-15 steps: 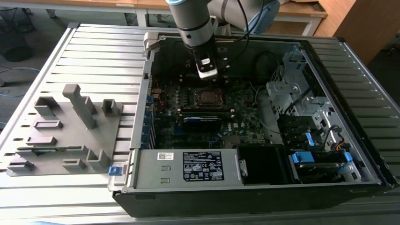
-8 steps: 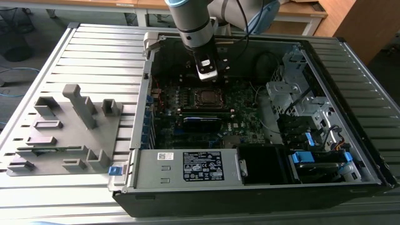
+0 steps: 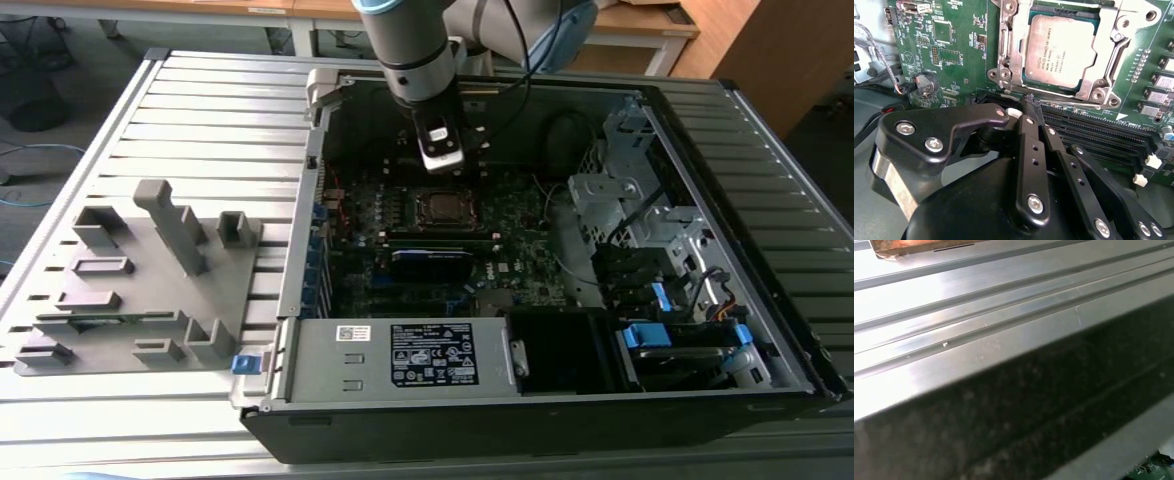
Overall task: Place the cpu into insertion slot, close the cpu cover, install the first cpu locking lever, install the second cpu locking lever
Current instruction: 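Install the first cpu locking lever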
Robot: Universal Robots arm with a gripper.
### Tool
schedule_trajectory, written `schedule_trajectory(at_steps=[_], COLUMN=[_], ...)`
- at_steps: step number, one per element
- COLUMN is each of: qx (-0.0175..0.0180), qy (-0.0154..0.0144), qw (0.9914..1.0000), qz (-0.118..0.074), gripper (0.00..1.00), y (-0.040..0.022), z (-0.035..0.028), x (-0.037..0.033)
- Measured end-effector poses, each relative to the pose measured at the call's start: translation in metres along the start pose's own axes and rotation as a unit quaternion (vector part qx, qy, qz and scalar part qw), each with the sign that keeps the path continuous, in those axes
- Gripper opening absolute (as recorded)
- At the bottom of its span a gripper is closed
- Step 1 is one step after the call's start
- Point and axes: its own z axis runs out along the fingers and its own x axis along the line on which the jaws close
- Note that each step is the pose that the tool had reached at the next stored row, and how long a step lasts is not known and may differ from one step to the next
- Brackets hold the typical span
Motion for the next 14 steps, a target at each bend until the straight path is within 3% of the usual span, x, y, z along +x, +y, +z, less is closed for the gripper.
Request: schedule_trajectory(at_steps=[14], qx=[0.0054], qy=[-0.004], qw=[0.9998], qz=[0.019], gripper=[0.11], y=[0.0039], z=[0.0011], x=[0.0022])
